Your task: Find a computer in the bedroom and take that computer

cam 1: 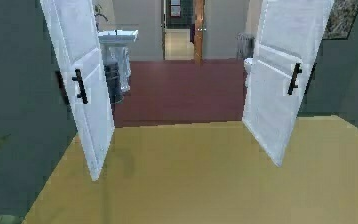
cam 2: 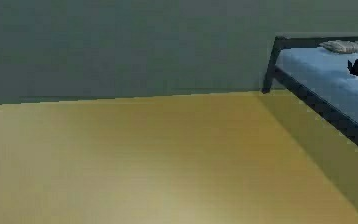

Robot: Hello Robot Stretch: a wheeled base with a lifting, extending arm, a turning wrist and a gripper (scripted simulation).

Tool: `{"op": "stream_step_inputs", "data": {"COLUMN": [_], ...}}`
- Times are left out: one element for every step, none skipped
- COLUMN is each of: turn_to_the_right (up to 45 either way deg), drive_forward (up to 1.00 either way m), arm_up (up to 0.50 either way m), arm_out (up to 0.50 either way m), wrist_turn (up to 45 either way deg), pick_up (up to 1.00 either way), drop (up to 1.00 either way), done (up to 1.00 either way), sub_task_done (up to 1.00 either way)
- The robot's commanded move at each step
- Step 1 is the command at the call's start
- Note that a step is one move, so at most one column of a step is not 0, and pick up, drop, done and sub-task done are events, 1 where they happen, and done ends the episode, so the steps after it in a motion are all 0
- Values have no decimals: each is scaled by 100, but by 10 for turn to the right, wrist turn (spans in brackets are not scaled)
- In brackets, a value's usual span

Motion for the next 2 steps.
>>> {"op": "stream_step_inputs", "data": {"turn_to_the_right": [0, 0], "drive_forward": [100, 100], "arm_up": [0, 0], "arm_out": [0, 0], "wrist_turn": [0, 0], "pick_up": [0, 0], "drop": [0, 0], "done": [0, 0], "sub_task_done": [0, 0]}}
